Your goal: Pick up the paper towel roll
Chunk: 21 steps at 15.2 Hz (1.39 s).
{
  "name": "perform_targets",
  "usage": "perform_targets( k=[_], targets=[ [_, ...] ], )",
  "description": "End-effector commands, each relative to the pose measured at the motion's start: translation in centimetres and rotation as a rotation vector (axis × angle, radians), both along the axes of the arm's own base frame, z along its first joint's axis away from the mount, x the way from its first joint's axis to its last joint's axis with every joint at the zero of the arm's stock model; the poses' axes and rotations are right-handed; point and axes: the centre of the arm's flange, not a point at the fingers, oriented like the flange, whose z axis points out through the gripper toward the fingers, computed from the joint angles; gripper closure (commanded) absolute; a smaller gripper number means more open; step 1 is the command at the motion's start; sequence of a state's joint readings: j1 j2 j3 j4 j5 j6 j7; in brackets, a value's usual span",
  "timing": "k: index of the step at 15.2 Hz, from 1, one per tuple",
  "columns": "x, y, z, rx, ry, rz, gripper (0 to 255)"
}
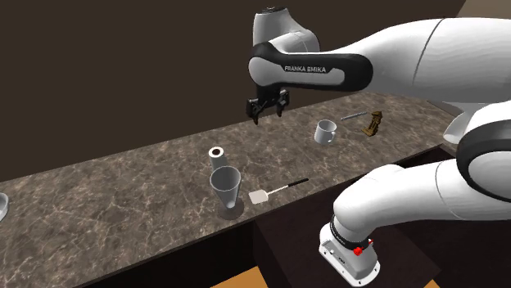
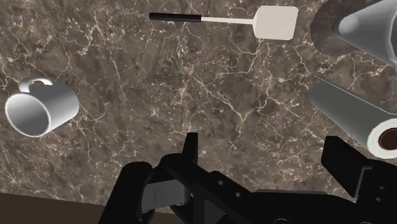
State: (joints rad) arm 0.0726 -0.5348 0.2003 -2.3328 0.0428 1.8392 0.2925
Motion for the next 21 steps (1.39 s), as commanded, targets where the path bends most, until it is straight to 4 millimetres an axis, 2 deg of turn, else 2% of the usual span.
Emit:
perform_targets(
  k=[1, 17, 21],
  targets=[
    [1.1, 1.9, -1.6, 0.008, 0.004, -0.001, 0],
    [9.0, 17.6, -12.4, 0.065, 0.038, -0.005, 0],
    [9.3, 18.1, -14.3, 0.067, 0.039, -0.005, 0]
  ],
)
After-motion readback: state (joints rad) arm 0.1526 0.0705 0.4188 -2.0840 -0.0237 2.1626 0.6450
